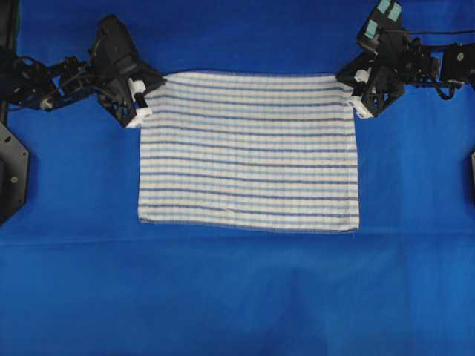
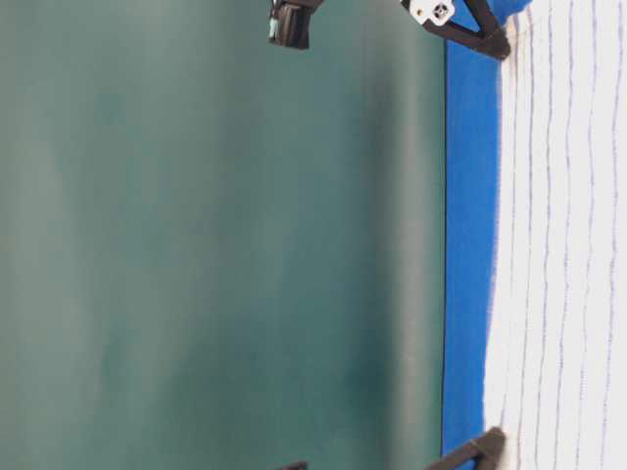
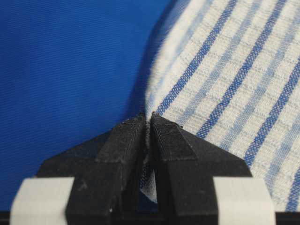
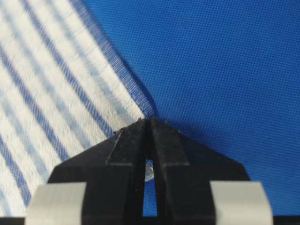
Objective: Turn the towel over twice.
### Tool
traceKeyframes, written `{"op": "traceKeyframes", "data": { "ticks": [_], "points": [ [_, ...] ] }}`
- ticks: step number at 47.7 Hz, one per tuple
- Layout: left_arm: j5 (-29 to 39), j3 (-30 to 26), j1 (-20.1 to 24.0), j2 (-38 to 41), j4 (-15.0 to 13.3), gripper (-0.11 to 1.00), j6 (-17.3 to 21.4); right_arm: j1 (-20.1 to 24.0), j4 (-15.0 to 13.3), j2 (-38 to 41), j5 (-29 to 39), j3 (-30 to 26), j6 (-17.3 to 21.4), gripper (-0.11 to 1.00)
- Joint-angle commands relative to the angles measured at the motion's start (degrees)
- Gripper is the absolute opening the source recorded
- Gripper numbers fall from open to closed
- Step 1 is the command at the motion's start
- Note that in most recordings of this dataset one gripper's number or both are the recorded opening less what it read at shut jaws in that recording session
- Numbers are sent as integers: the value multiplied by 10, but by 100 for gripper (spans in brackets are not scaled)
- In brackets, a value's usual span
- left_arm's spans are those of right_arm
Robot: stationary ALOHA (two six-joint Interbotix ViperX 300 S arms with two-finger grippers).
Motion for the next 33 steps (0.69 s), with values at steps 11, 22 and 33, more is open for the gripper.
{"op": "traceKeyframes", "data": {
  "ticks": [11,22,33],
  "points": [
    [64,-36,33,-117,-1,3,10,-40,-25,-76,72,-57,-13,3],
    [88,-59,43,-200,-1,3,20,-59,-48,-127,134,-112,-25,3],
    [84,-81,54,-255,-1,3,45,-59,-63,-181,192,-166,-41,3]
  ]
}}
